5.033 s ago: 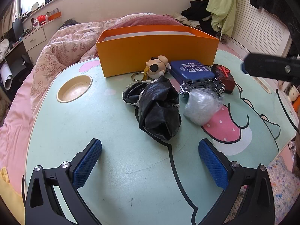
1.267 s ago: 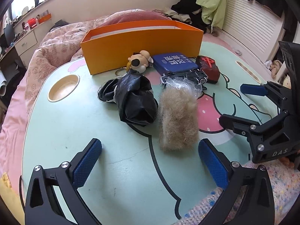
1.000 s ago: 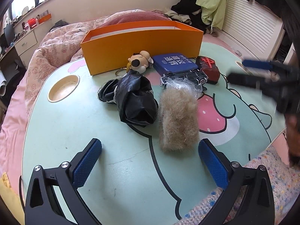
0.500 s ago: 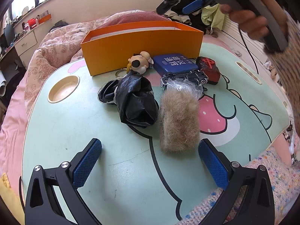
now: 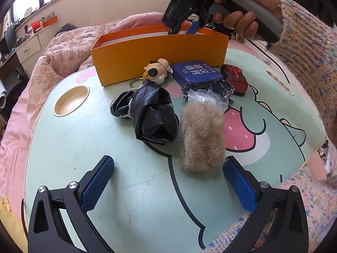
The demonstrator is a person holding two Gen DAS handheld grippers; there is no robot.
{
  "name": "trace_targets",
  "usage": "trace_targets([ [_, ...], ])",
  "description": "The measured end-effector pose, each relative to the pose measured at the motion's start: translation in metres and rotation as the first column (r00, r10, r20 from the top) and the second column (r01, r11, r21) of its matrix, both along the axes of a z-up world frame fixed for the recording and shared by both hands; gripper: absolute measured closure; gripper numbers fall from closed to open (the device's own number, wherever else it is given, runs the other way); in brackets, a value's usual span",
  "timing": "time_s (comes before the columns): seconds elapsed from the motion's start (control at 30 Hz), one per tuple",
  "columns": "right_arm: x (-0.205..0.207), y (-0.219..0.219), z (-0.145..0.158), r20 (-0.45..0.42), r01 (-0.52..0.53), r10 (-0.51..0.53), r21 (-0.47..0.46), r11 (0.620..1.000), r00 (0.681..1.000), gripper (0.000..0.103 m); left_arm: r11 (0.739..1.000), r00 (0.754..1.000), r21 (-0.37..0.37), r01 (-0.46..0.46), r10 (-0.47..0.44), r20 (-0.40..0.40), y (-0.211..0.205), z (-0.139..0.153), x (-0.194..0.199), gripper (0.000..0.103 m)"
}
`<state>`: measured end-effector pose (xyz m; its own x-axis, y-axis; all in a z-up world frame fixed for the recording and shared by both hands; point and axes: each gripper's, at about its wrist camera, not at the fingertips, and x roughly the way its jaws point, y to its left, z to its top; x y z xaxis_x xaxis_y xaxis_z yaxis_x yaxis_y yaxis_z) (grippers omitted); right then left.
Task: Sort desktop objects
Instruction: 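Reach the right gripper into the box and grasp the silver metal cap, then lift the silver cap out with the right gripper and release it beside the car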
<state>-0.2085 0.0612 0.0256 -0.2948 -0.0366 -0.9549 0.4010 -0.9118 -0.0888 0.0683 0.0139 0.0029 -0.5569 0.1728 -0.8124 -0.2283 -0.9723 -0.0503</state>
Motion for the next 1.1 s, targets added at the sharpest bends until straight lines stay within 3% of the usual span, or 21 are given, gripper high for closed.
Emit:
trace_targets([
  [0.13,-0.001,-0.004,-0.017,0.014,-0.009,0.008,0.108,0.994,1.000,0.057,1.000,1.000,0.000,-0.001,0.001,-0.001,0.001,0.000,0.001,0.000],
  [0.23,0.006,-0.008,-0.017,-0.038,-0.035,0.044,0.200,0.979,0.998,0.079,1.000,1.000,0.000,-0.002,0.002,0.000,0.002,0.000,0.001,0.000],
  [0.37,0.010,0.006,0.000,-0.019,-0.029,0.031,0.084,0.996,0.999,0.079,1.000,1.000,0.001,-0.002,0.002,-0.002,0.002,0.001,0.001,0.000],
  [0.47,0.029,0.022,0.039,-0.107,-0.023,0.016,-0.063,0.998,0.994,0.079,1.000,1.000,0.003,-0.003,0.003,-0.003,0.001,0.001,0.000,0.000],
  [0.57,0.072,0.044,0.079,-0.155,-0.053,0.014,-0.247,0.967,0.988,0.079,1.000,1.000,0.002,-0.003,0.003,-0.002,0.001,0.001,0.000,0.000],
  [0.67,0.119,0.056,0.094,-0.167,-0.101,0.045,-0.346,0.933,0.985,0.079,1.000,1.000,0.002,-0.004,0.004,-0.002,0.001,0.001,0.000,0.000],
  [0.9,0.204,0.077,0.034,-0.025,-0.100,0.099,-0.438,0.893,0.995,0.079,1.000,1.000,0.001,-0.006,0.006,-0.002,0.000,0.001,0.000,0.000],
  [1.0,0.209,0.079,0.012,0.020,-0.086,0.107,-0.451,0.888,0.994,0.079,1.000,1.000,0.001,-0.007,0.007,-0.001,0.000,0.000,0.001,0.000],
  [1.1,0.198,0.081,0.001,0.007,-0.062,0.073,-0.439,0.896,0.997,0.078,1.000,1.000,0.001,-0.007,0.007,-0.002,0.000,0.001,0.001,0.000],
])
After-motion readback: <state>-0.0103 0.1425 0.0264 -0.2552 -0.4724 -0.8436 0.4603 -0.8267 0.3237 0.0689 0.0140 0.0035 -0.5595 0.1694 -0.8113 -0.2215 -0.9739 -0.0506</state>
